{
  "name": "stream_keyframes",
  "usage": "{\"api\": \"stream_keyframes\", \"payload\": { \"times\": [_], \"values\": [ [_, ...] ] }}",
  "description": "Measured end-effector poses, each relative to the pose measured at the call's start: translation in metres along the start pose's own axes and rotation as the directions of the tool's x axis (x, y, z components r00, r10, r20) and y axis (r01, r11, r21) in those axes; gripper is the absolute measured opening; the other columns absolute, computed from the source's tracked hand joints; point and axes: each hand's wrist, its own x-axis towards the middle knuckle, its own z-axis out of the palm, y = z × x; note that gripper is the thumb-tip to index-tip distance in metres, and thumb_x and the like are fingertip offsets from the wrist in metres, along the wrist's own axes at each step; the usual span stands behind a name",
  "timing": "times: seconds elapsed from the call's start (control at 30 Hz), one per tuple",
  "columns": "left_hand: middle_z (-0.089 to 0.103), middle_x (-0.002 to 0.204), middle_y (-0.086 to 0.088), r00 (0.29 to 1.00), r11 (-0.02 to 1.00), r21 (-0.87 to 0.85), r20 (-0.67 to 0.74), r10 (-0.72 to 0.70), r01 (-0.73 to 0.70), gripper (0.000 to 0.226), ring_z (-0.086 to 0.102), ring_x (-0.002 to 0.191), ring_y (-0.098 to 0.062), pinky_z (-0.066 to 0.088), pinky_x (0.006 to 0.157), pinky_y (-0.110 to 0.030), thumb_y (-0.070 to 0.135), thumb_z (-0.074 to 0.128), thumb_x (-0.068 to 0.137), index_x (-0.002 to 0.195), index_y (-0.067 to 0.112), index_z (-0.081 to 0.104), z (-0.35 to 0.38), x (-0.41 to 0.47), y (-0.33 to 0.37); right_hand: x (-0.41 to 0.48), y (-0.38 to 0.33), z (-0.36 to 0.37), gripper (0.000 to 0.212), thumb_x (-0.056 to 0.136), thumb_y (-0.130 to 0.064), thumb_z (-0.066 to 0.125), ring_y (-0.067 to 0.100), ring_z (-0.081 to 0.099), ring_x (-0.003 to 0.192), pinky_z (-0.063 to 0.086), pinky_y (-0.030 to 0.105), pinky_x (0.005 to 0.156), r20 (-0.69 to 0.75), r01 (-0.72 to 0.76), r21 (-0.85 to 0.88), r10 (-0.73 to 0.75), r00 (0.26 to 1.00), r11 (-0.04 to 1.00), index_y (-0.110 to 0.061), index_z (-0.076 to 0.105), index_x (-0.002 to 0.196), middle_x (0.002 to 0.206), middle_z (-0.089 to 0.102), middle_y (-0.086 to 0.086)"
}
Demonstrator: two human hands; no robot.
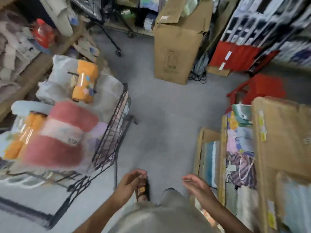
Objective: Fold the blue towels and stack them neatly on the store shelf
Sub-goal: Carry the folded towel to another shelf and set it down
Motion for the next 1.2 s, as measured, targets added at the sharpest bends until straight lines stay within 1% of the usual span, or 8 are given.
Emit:
{"api": "stream_keyframes", "payload": {
  "times": [0.1,0.33,0.5,0.67,0.8,1.0,1.13,1.2],
  "values": [
    [0.072,0.1,-0.011,0.991,0.995,0.1,0.128,-0.026,0.013,0.015,0.065,0.092,-0.016,0.049,0.077,-0.019,0.004,0.055,0.1,0.108,-0.004,0.065,-0.005,0.071,0.043,0.021,-0.023,-0.011,0.016,0.096,-0.002,0.062,0.0,0.069,0.087,0.052,0.017,0.077,-0.135,-0.036,0.136,0.055,0.989,0.99,-0.011,0.073,0.103,0.097,0.076,-0.006],
    [0.075,0.098,-0.004,0.949,0.983,0.182,0.315,-0.022,-0.038,0.023,0.071,0.091,-0.018,0.05,0.077,-0.021,0.042,0.066,0.094,0.097,0.02,0.072,0.002,0.212,0.128,0.125,-0.09,-0.046,0.019,0.101,-0.009,0.057,0.021,0.064,0.114,0.051,0.038,0.094,-0.252,-0.005,0.285,0.08,0.964,0.959,-0.011,0.074,0.107,0.12,0.069,0.003],
    [0.073,0.102,-0.007,0.989,0.982,0.187,0.144,-0.035,0.008,0.011,0.068,0.097,-0.032,0.049,0.078,-0.031,0.026,0.063,0.1,0.095,0.021,0.071,-0.014,0.3,0.174,0.239,-0.171,-0.094,0.019,0.101,-0.017,0.06,0.008,0.065,0.112,0.053,0.035,0.098,-0.158,0.015,0.207,0.018,0.987,0.978,-0.024,0.077,0.107,0.116,0.07,-0.008],
    [0.076,0.097,-0.007,0.995,0.996,0.056,-0.075,-0.071,0.075,0.007,0.071,0.086,-0.021,0.049,0.073,-0.031,0.016,0.066,0.095,0.092,0.017,0.073,-0.017,0.38,0.229,0.353,-0.264,-0.143,0.018,0.098,-0.007,0.063,0.008,0.068,0.105,0.055,0.025,0.083,-0.133,0.06,0.18,-0.036,0.99,0.982,-0.02,0.074,0.102,0.102,0.075,-0.012],
    [0.077,0.099,-0.007,0.992,0.994,0.066,-0.099,-0.081,0.087,0.021,0.073,0.085,-0.018,0.053,0.07,-0.027,0.013,0.06,0.098,0.092,0.027,0.076,0.0,0.457,0.28,0.418,-0.318,-0.186,0.016,0.098,-0.008,0.062,-0.002,0.068,0.097,0.055,0.018,0.077,-0.14,0.099,0.2,-0.071,0.988,0.975,-0.018,0.074,0.101,0.102,0.075,-0.014],
    [0.076,0.101,-0.006,0.987,0.964,0.265,0.155,-0.047,0.004,0.015,0.072,0.092,-0.026,0.052,0.077,-0.036,0.011,0.057,0.101,0.1,0.015,0.071,0.059,0.612,0.382,0.488,-0.349,-0.261,0.02,0.093,0.0,0.065,0.003,0.069,0.087,0.053,0.02,0.073,-0.313,0.092,0.336,0.019,0.949,0.937,-0.016,0.077,0.095,0.097,0.077,-0.011],
    [0.074,0.096,-0.014,0.894,0.917,0.39,0.436,-0.103,-0.085,0.023,0.07,0.083,-0.02,0.052,0.07,-0.023,0.006,0.047,0.105,0.102,-0.006,0.067,0.137,0.714,0.464,0.5,-0.354,-0.3,0.02,0.092,0.0,0.067,0.011,0.069,0.085,0.052,0.031,0.075,-0.453,0.095,0.473,0.15,0.879,0.876,-0.017,0.079,0.093,0.092,0.076,-0.001],
    [0.074,0.097,-0.013,0.828,0.856,0.494,0.537,-0.163,-0.152,0.021,0.07,0.085,-0.019,0.05,0.069,-0.02,0.007,0.051,0.104,0.1,-0.001,0.07,0.186,0.757,0.496,0.501,-0.356,-0.319,0.022,0.092,0.0,0.067,0.008,0.067,0.081,0.051,0.029,0.073,-0.523,0.093,0.51,0.222,0.823,0.855,-0.019,0.078,0.092,0.087,0.075,-0.001]
  ]
}}
